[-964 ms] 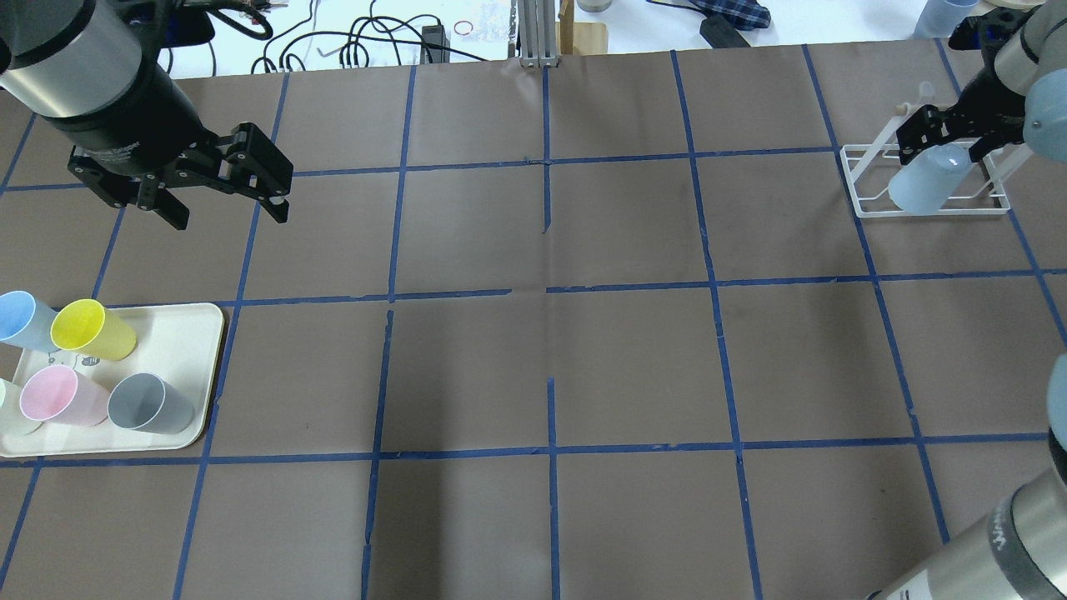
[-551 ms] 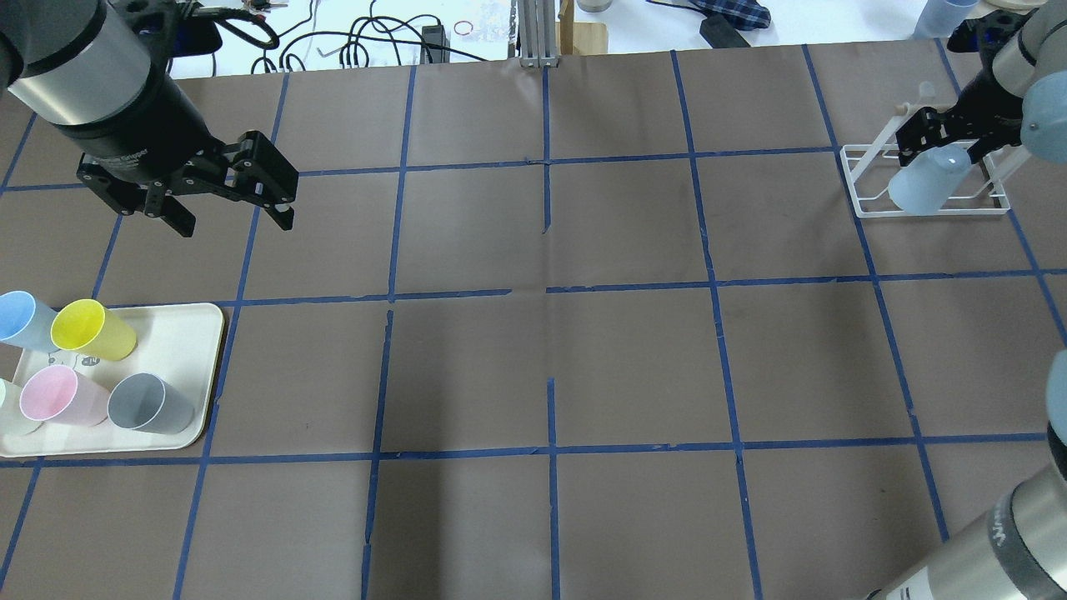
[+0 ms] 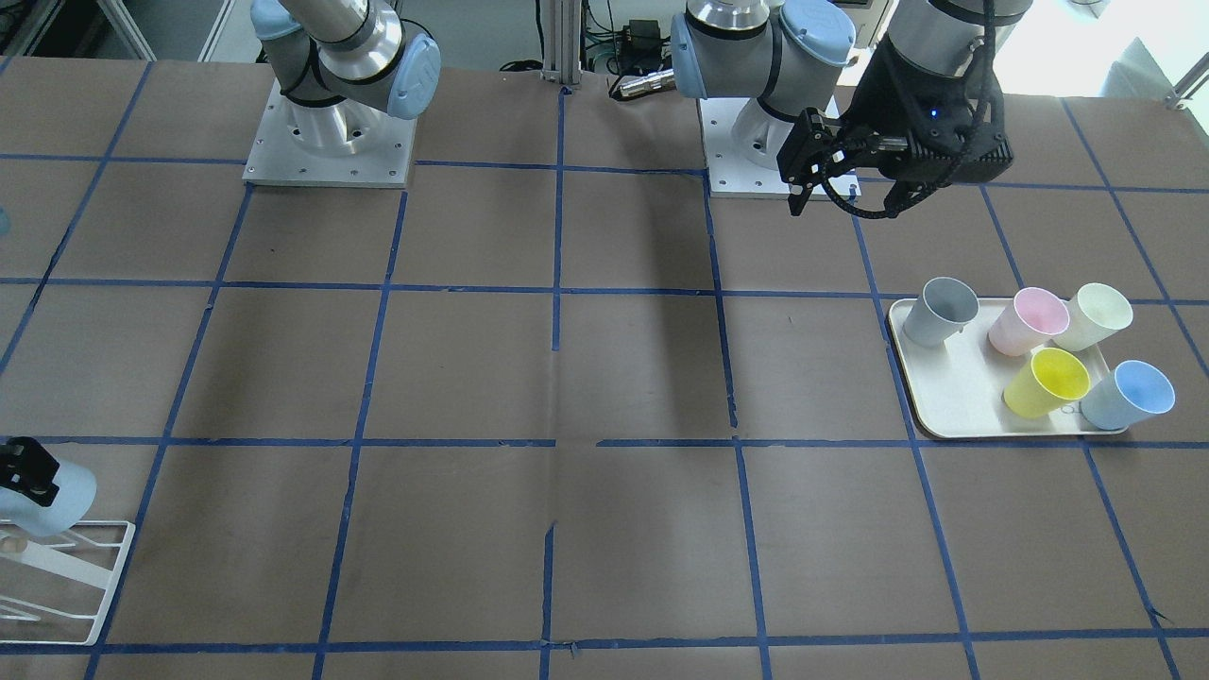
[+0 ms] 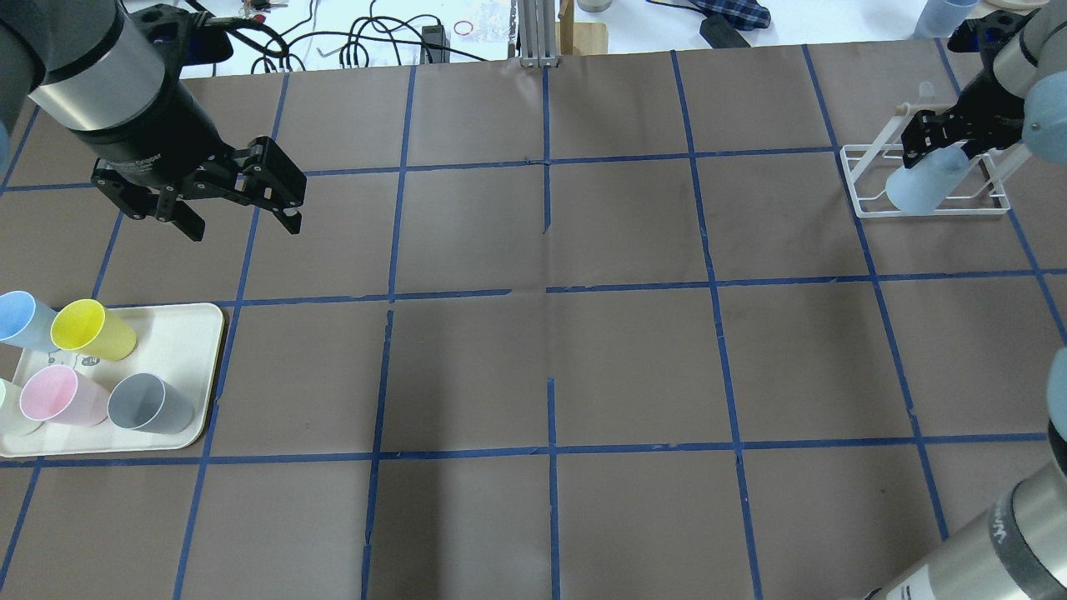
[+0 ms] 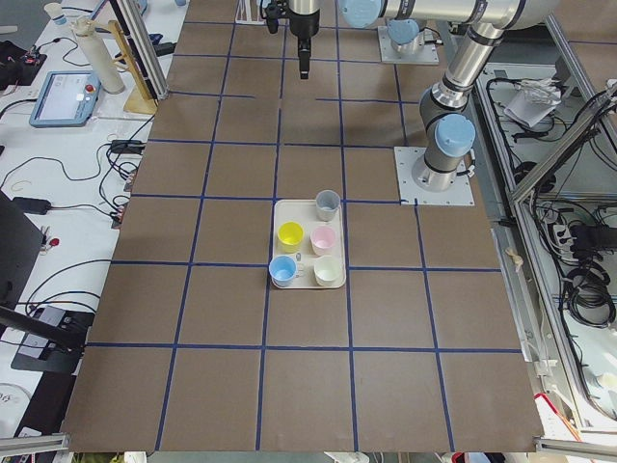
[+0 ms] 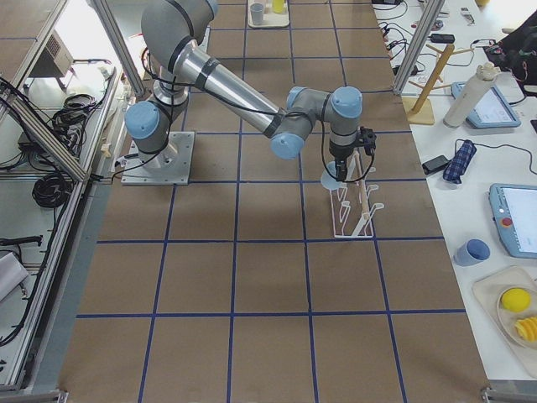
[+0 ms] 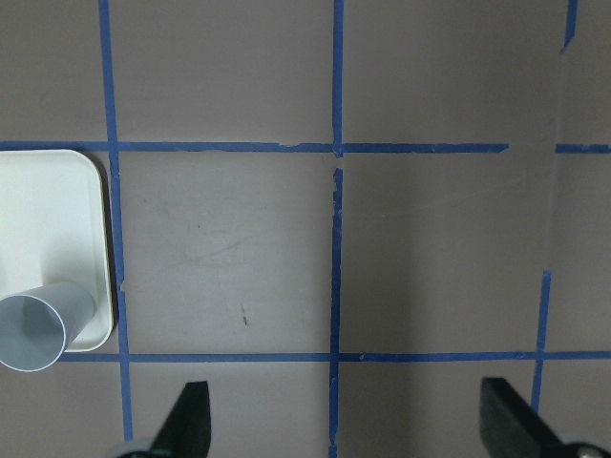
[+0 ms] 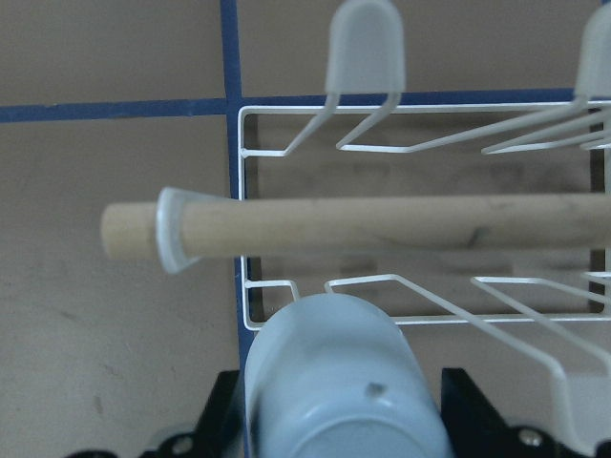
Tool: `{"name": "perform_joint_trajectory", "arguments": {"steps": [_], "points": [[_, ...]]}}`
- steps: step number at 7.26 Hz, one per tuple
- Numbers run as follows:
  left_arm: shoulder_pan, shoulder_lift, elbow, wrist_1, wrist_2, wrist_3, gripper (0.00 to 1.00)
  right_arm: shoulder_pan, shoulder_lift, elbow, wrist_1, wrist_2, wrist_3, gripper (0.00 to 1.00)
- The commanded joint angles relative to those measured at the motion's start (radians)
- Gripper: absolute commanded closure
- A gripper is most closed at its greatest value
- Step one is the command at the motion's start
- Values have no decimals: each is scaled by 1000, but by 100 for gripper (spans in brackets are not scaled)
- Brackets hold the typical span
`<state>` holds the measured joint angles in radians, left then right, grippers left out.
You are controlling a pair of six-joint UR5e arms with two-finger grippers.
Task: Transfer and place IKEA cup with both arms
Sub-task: 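Grasp and lift the pale blue cup with the right gripper while the left arm advances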
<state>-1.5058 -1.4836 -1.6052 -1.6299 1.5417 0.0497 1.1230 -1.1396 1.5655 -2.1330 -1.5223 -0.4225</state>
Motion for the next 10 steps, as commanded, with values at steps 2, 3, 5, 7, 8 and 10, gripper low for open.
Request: {"name": "perform_joint_trajectory", "arguments": {"steps": [2, 3, 5, 7, 8, 10], "points": [[7, 8, 1, 1, -177, 12, 0, 0, -17, -13, 8, 8, -13, 54], [7, 5, 1, -1, -301, 12, 0, 0, -43, -22, 14, 8, -22, 54], [6, -4, -2, -7, -310, 13, 0, 6, -162, -28, 126, 8, -22, 53], [7, -6, -4, -11, -497, 13, 0, 8, -273, -30, 262, 34, -21, 53], [9, -9, -15, -11, -550, 16, 0, 8, -317, -30, 356, 66, -15, 53], [19, -10, -132, 5, -760, 137, 0, 9, -379, -28, 505, 146, 19, 53]]}}
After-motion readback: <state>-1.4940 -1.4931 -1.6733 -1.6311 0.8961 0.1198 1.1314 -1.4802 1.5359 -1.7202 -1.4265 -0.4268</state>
